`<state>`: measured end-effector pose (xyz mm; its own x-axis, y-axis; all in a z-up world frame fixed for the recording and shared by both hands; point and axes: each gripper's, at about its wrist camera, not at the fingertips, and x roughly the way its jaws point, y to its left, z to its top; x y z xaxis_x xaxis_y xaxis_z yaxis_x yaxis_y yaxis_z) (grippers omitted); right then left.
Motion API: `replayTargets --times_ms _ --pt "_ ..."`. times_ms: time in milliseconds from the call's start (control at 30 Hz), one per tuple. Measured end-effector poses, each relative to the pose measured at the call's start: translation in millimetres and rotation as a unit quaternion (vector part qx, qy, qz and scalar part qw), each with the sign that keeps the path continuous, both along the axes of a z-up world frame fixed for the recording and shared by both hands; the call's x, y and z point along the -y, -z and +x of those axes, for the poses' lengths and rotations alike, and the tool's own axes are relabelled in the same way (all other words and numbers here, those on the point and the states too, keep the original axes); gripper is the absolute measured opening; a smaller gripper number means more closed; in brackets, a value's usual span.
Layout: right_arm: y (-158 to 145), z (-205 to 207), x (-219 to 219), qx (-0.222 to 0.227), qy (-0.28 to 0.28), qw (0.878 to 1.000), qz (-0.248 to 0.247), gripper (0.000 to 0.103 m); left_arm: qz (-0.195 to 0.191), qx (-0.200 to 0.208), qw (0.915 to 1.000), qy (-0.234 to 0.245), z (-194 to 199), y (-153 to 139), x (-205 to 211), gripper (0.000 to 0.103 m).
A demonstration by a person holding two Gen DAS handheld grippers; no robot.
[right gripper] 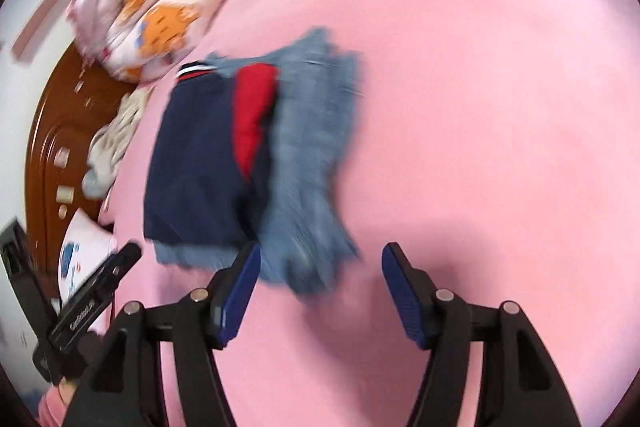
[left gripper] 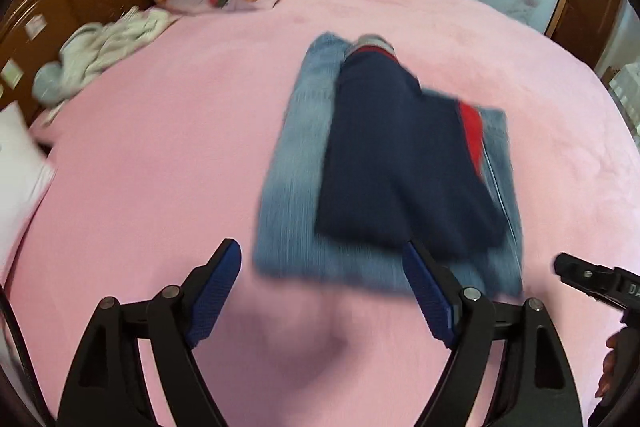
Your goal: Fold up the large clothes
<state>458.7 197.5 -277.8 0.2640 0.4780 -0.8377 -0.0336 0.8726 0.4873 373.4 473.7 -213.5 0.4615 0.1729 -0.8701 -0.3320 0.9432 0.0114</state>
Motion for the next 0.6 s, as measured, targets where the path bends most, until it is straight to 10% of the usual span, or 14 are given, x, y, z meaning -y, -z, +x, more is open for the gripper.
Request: replayTargets --times_ms 233,600 --pt "-13 -146 97 -0.044 0.079 0.990 -0.110 0.066 -0.031 -0.068 0.9970 0.019 -109 -14 59 0.082" --pt "-55 -343 184 -0.093 0.130 0.978 -0.132 0.069 -0.073 -0.124 0.9820 0.122 -241 -33 171 0.082"
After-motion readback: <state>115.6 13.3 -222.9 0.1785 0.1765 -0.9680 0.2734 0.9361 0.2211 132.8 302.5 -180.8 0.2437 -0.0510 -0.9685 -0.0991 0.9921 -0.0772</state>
